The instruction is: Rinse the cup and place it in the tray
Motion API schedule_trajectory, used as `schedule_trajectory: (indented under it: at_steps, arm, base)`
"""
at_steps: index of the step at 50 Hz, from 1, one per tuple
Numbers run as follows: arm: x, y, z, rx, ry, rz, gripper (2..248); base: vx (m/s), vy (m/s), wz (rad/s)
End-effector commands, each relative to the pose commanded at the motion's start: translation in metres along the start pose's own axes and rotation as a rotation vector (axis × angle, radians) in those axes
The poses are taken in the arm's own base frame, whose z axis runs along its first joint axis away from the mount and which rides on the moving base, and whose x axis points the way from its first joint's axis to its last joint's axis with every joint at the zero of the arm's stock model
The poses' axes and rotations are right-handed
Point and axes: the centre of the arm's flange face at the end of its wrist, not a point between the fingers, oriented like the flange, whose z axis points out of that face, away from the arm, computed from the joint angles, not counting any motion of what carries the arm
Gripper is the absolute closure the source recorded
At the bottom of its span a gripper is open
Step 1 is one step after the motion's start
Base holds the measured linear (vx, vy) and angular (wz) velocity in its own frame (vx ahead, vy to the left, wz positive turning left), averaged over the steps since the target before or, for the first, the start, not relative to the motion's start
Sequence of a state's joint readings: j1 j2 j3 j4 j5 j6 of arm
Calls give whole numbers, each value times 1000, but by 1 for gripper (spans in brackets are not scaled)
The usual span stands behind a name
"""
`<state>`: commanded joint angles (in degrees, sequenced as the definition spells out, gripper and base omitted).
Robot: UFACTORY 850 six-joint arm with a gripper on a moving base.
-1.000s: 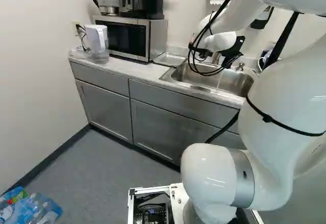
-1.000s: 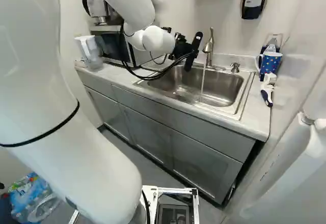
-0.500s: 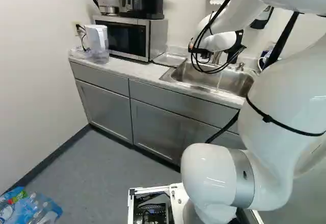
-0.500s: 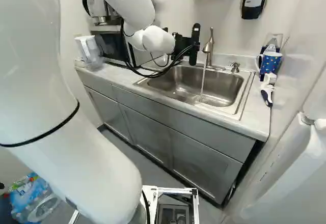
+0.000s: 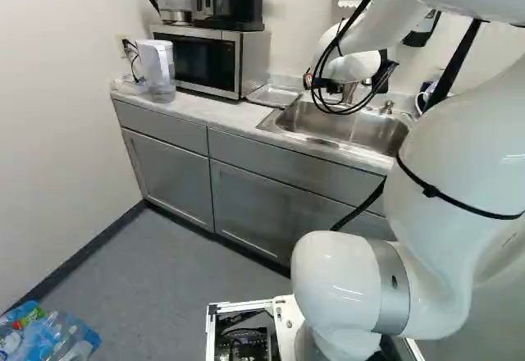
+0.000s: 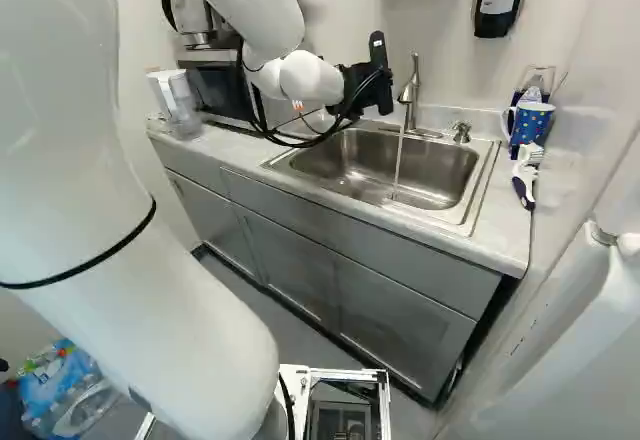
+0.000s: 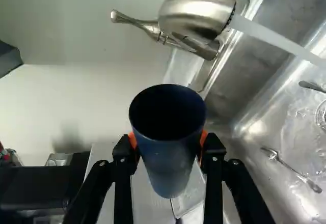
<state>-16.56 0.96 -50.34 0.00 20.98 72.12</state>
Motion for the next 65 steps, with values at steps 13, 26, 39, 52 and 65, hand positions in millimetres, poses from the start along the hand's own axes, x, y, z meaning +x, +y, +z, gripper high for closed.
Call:
schedule_trajectory:
  at_steps: [13,26,39,52,65]
  arm:
    - [0,0,0,0,0,-137,124]
    - [0,0,0,0,0,-273,124]
    - [0,0,0,0,0,-410,124]
    - [0,0,0,0,0,-547,124]
    - [0,0,0,0,0,-683,124]
  base:
    - [0,0,0]
    - [0,0,0]
    - [0,0,0]
    - [0,0,0]
    - [0,0,0]
